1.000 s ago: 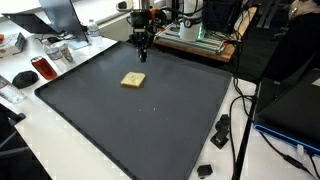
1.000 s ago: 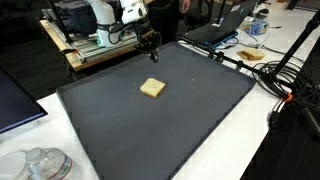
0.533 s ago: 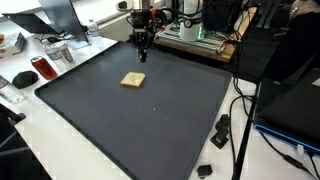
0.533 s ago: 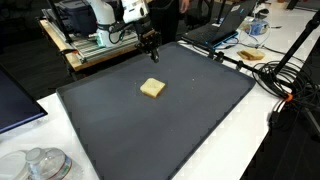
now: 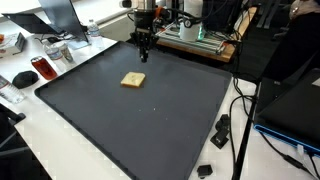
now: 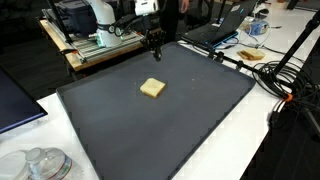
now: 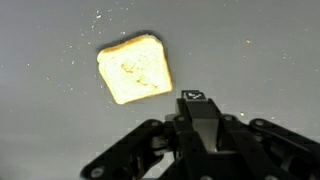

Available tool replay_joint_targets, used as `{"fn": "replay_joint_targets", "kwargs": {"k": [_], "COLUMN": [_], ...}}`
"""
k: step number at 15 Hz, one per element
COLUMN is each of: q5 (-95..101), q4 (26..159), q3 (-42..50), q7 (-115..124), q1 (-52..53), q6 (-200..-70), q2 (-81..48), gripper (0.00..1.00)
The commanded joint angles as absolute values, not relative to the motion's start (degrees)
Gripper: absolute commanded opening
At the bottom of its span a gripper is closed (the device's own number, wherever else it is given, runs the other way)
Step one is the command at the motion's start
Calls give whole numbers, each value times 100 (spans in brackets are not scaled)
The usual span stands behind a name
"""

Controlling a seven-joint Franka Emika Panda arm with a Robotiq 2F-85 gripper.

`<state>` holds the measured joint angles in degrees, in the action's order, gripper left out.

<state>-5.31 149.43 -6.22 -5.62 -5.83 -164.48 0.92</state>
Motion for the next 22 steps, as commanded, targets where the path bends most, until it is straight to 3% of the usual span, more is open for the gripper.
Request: {"fn": "replay_joint_targets", "kwargs": {"k": [1,11,22], "q5": [716,1676,530], "q4": [14704,13637,14105], "q3": [-462,-672,-658], "q7": [636,1780,-410], "q1": [-320,243,648], "q6": [-15722,-13876,-14018], "q2": [342,106,1095], "gripper": [5,5,5]}}
